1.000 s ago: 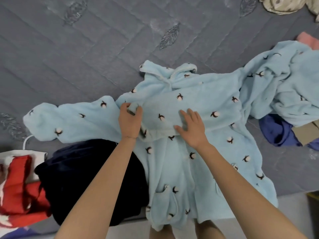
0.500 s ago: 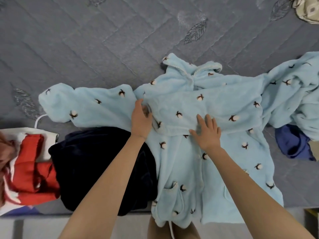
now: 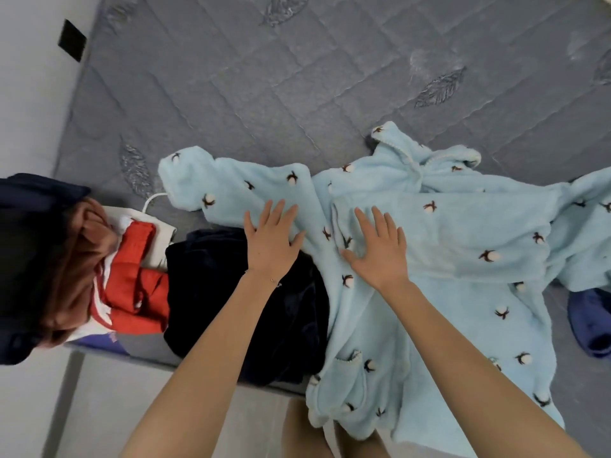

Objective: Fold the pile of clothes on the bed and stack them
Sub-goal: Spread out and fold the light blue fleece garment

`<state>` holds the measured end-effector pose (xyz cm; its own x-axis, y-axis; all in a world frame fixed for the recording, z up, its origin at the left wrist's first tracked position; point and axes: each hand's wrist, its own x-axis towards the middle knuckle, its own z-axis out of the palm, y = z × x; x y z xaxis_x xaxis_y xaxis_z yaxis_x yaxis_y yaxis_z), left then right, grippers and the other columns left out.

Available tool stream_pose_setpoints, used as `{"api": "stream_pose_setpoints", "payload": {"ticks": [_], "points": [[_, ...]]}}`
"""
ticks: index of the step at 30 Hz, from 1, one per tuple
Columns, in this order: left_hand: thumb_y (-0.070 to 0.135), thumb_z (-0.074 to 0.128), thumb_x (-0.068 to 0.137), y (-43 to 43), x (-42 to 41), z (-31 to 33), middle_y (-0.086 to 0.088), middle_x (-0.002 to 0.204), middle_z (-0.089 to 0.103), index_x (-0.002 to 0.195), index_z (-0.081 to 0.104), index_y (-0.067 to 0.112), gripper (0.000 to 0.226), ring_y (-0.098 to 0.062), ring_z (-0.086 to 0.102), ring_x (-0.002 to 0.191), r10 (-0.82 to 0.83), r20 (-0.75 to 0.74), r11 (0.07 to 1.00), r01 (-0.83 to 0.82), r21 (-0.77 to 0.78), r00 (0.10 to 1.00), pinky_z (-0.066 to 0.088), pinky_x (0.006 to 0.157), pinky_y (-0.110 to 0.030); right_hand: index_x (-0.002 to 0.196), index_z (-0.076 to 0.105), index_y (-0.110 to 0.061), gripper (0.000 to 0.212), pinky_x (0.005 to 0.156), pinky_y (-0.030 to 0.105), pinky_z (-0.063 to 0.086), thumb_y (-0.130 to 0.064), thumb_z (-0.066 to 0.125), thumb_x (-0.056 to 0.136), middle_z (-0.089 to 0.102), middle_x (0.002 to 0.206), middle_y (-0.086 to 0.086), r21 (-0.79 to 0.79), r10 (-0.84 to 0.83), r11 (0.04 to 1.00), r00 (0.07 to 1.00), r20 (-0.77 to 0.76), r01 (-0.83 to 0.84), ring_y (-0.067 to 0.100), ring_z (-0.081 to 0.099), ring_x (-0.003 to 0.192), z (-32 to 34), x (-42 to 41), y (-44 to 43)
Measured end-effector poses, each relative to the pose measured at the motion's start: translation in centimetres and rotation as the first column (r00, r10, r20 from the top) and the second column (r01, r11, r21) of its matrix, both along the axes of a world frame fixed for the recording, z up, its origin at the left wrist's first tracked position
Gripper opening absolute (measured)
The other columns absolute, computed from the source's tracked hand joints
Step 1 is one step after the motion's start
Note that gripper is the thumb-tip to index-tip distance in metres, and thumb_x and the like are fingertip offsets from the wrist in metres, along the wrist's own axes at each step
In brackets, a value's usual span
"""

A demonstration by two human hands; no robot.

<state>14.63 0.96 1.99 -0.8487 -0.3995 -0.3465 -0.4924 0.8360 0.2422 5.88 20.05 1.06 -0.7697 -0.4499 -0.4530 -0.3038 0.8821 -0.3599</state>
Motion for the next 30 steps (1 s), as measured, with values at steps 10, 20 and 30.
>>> {"api": "stream_pose_setpoints", "payload": {"ticks": [10,20,30], "points": [[0.045,0.046,0.099,-8.5,3.3,-2.0,-0.001,0.162,0.02,0.152,0.031,0.027,0.058,-0.023,0.004,0.151,0.162,0.004,0.987,-0.162,-0.008,0.987,-0.004,0.118,-0.054,0.156,0.012,-0.032,0.084,0.121,0.045,0.001,-0.052,0.059,0.089,0.008,0.164,0.006,-0.042,0.171,0.983,0.98,-0.104,-0.176,0.028,0.0,0.151,-1.2,0.7,-8.1],[0.039,0.049,0.1,-16.0,3.9,-4.8,-0.022,0.16,0.009,0.154,0.023,0.012,0.066,-0.037,0.011,0.148,0.515,-0.053,0.841,-0.493,0.222,0.855,0.017,0.118,-0.05,0.155,0.015,-0.034,0.078,0.122,0.046,0.003,-0.054,0.056,0.092,0.009,0.164,0.003,-0.062,0.177,0.982,0.983,-0.056,-0.18,0.026,0.001,0.152,-3.4,2.3,-15.9],[0.025,0.047,0.102,-22.0,2.8,-6.8,-0.02,0.148,0.04,0.152,0.017,0.001,0.063,-0.033,0.041,0.134,0.884,0.059,0.354,-0.745,0.566,0.464,0.035,0.105,-0.036,0.156,0.013,-0.031,0.077,0.122,0.046,0.007,-0.057,0.05,0.093,0.014,0.163,0.004,-0.095,0.094,0.991,0.995,-0.04,-0.097,0.025,0.007,0.151,-4.0,3.6,-19.4]]}}
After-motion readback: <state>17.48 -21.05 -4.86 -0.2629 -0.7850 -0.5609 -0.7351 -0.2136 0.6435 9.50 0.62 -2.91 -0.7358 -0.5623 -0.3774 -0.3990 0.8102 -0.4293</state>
